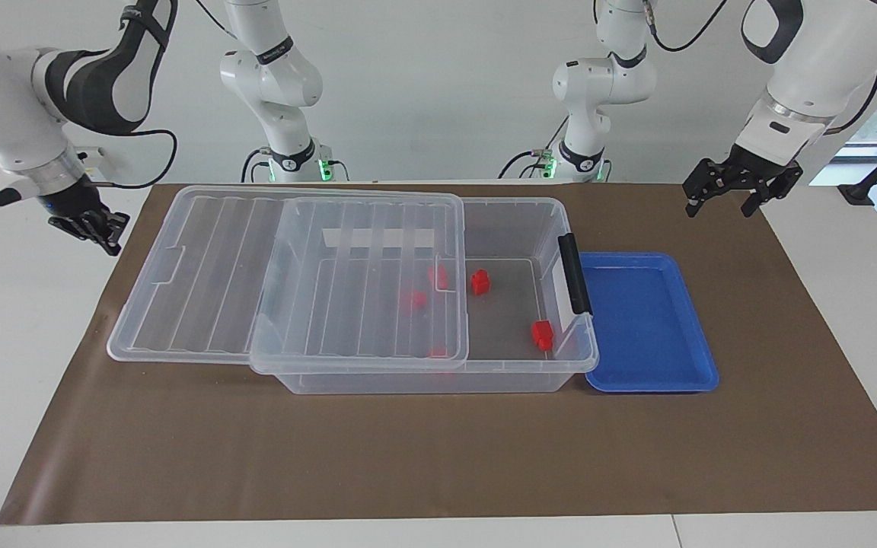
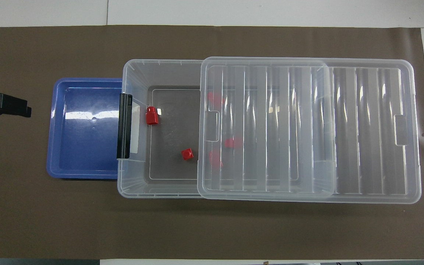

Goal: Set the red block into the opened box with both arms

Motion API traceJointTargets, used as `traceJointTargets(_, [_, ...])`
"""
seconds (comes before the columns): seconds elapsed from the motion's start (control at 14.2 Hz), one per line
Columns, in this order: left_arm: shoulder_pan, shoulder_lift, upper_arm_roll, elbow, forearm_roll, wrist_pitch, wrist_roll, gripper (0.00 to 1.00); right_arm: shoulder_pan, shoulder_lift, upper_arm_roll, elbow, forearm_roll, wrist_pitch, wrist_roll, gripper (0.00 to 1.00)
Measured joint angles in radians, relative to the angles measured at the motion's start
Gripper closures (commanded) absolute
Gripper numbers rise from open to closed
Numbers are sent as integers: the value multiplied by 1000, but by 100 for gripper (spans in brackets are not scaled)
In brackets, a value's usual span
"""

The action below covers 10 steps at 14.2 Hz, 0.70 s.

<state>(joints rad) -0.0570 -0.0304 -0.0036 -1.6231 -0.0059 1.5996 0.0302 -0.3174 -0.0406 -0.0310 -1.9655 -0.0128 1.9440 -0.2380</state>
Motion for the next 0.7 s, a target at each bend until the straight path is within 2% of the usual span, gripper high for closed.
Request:
traceJointTargets(0.35, [0, 0, -4, -8, -1, 0, 0, 0, 55, 26, 7, 1, 1, 20, 0, 100])
traceJointTargets(0.7, [0, 0, -3, -8, -1, 0, 0, 0, 54, 28, 7, 1, 15, 20, 0, 100])
